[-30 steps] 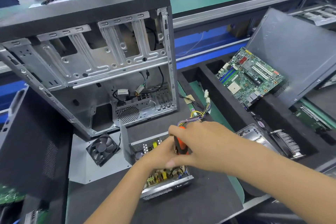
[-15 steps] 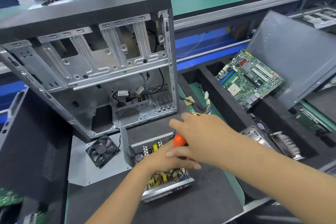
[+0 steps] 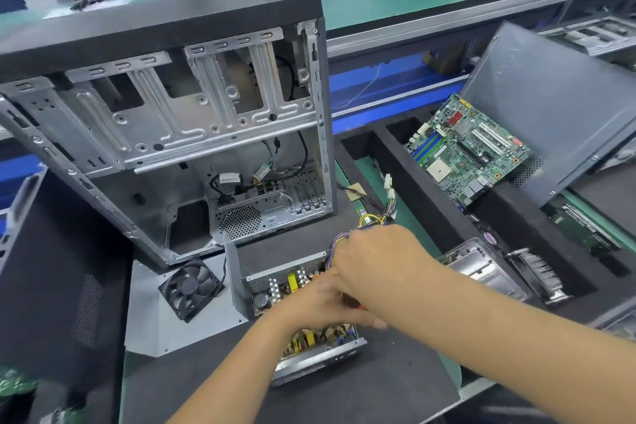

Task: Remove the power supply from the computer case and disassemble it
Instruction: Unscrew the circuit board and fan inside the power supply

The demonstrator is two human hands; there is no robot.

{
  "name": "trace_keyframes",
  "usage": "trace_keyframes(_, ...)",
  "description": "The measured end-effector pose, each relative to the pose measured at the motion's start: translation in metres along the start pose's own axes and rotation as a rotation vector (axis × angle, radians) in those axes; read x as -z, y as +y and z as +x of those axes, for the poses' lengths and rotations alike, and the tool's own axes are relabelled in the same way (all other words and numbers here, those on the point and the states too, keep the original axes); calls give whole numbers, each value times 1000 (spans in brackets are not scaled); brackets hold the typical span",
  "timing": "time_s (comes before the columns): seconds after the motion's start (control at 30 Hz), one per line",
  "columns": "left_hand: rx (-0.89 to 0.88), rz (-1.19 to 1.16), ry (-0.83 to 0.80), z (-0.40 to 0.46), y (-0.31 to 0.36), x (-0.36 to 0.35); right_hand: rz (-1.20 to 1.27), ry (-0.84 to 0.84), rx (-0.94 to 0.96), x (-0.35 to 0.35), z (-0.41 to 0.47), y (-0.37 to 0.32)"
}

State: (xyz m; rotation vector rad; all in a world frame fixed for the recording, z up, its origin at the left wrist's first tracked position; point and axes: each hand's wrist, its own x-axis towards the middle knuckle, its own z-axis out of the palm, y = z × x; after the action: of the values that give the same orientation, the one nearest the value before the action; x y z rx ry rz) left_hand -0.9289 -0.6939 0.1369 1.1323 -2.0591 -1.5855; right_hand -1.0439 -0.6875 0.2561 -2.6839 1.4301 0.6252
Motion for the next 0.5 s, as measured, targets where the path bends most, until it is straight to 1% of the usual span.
trace_keyframes(0.03, -3, -19, 12, 0, 1, 0, 4, -27, 28, -1, -1, 1)
trace_keyframes(0.1, 50, -55, 45, 1, -2, 0, 72, -100, 135, -1, -6, 9)
trace_keyframes(0.17, 45, -10, 59, 2, -4, 0, 197, -102, 213, 1, -12, 16)
trace_keyframes(0.2, 27, 3, 60, 3, -6, 0, 233, -78, 201, 1, -14, 17)
trace_keyframes(0.23, 1, 3, 72, 3, -4, 1, 230, -57, 143, 1, -13, 17)
trace_keyframes(0.3, -21, -29, 37, 3, 9, 3, 133, -29, 1, 0, -7, 15)
trace_keyframes(0.37, -12, -36, -23, 4, 10, 3, 31, 15, -37, -3, -3, 11)
trace_keyframes(0.43, -3, -45, -4, 6, 6, 2, 33, -10, 32, -4, -5, 11)
trace_keyframes(0.5, 17, -43, 40, 5, 3, 2, 149, -91, 166, -7, -12, 18)
